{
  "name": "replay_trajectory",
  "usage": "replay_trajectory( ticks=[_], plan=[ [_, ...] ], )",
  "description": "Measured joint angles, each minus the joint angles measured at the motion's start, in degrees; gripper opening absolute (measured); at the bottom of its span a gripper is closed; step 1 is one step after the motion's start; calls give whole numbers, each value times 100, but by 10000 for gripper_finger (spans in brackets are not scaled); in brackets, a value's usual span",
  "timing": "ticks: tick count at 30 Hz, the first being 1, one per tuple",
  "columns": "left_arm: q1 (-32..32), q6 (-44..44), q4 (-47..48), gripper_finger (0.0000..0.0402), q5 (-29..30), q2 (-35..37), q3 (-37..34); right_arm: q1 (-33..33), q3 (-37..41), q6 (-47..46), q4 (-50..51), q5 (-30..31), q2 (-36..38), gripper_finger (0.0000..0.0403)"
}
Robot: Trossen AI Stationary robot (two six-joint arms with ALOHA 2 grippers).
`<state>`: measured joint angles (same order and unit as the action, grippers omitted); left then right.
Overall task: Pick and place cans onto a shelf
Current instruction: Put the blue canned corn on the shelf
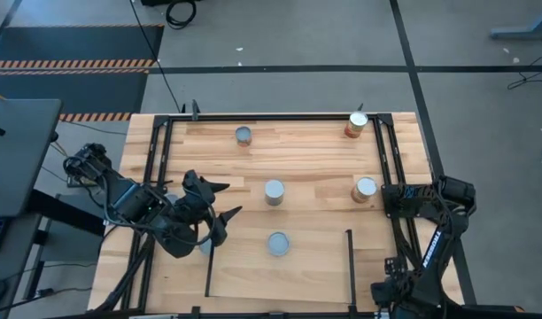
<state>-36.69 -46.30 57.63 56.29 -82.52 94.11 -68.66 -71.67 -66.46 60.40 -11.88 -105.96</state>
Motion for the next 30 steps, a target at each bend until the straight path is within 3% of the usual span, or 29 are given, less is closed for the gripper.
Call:
replay_trajectory(
  ticks=[24,30],
  plan=[
    [0,-308,-43,315,22,0,0,33,-51,-98,-44,-44,319,399],
    [0,-365,-42,315,66,0,0,33,-44,-84,98,412,316,399]
  ],
)
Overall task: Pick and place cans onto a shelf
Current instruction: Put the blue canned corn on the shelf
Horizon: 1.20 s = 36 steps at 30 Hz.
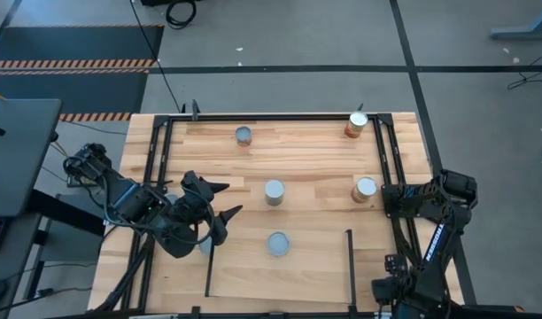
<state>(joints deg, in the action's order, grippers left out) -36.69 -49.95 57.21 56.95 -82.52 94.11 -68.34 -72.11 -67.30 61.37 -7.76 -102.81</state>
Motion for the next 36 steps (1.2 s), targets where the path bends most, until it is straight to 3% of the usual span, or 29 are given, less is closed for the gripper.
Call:
replay_trajectory(
  ticks=[13,21,26,31,36],
  plan=[
    [0,-46,0,315,2,0,0,-2,547,-104,-646,-28,-15,395],
    [0,-46,2,315,2,0,0,46,773,-300,-777,-413,10,333],
    [0,-39,13,315,3,0,0,380,9,2,118,-684,273,282],
    [21,-39,15,315,42,-1,0,780,-1397,311,1195,-679,650,282],
    [57,20,20,315,46,-2,0,1142,-2613,509,1776,-213,843,293]
  ],
)
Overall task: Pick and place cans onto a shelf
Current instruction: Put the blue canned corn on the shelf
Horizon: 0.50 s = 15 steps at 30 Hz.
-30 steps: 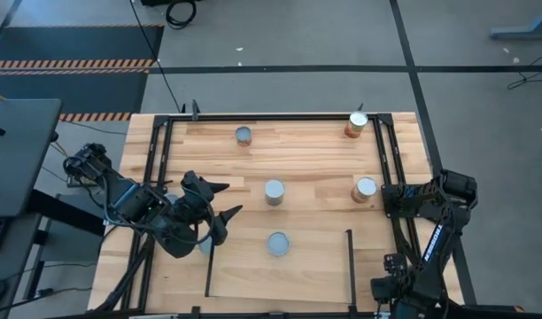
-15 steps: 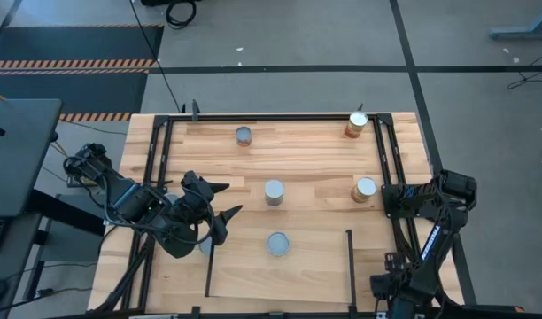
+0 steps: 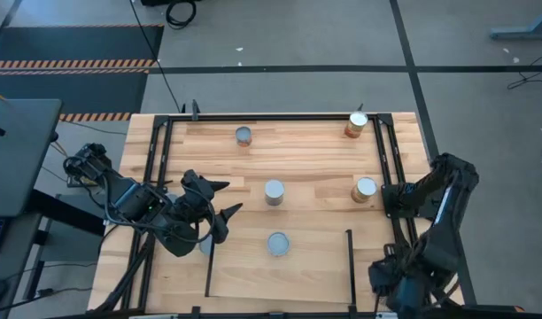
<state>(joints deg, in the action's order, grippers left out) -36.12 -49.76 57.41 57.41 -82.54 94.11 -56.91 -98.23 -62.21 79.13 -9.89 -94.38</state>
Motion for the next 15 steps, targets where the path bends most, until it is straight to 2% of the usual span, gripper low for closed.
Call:
replay_trajectory(
  ticks=[6,11,15],
  plan=[
    [0,1,20,315,0,-2,0,755,-661,655,-101,771,1,290],
    [0,-2,22,315,0,-2,0,1464,-687,2042,-699,1443,-336,288],
    [0,-44,24,315,0,-2,0,1833,-683,2926,-654,1490,-782,289]
  ],
)
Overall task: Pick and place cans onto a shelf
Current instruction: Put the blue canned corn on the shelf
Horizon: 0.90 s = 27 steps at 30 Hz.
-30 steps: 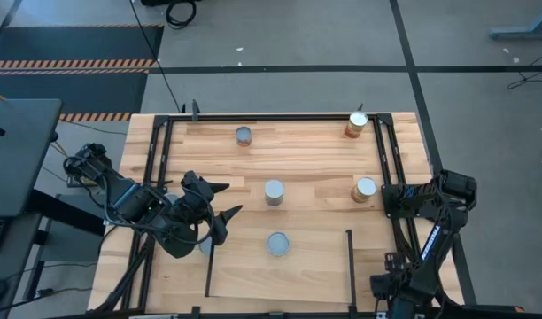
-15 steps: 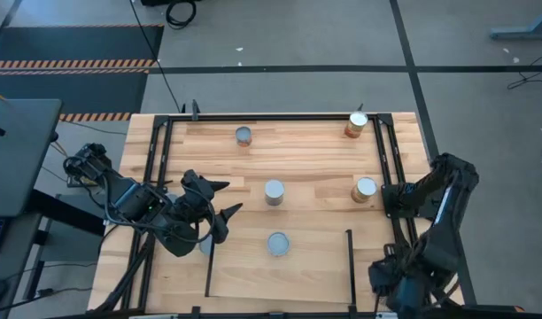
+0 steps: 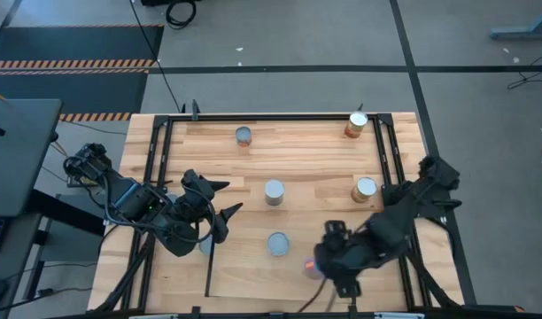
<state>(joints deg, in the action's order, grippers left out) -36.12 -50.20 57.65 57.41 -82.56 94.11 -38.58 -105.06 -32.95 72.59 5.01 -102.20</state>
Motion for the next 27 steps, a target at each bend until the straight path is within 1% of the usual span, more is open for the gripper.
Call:
replay_trajectory(
  ticks=[5,8,15,20,24,27],
  plan=[
    [-11,-226,0,315,0,0,0,133,7,609,467,106,-253,298],
    [-11,-318,-23,315,0,-7,0,129,7,760,456,149,-283,309],
    [-30,-318,-49,315,44,-211,4,107,7,764,119,153,-279,341],
    [-55,-316,-76,315,37,-315,4,107,7,703,-143,142,-254,351],
    [-52,-314,-79,315,-54,-306,4,54,7,678,81,122,-94,349],
    [-74,-314,-79,315,-59,-306,4,-28,-4,660,513,279,-11,348]
  ],
)
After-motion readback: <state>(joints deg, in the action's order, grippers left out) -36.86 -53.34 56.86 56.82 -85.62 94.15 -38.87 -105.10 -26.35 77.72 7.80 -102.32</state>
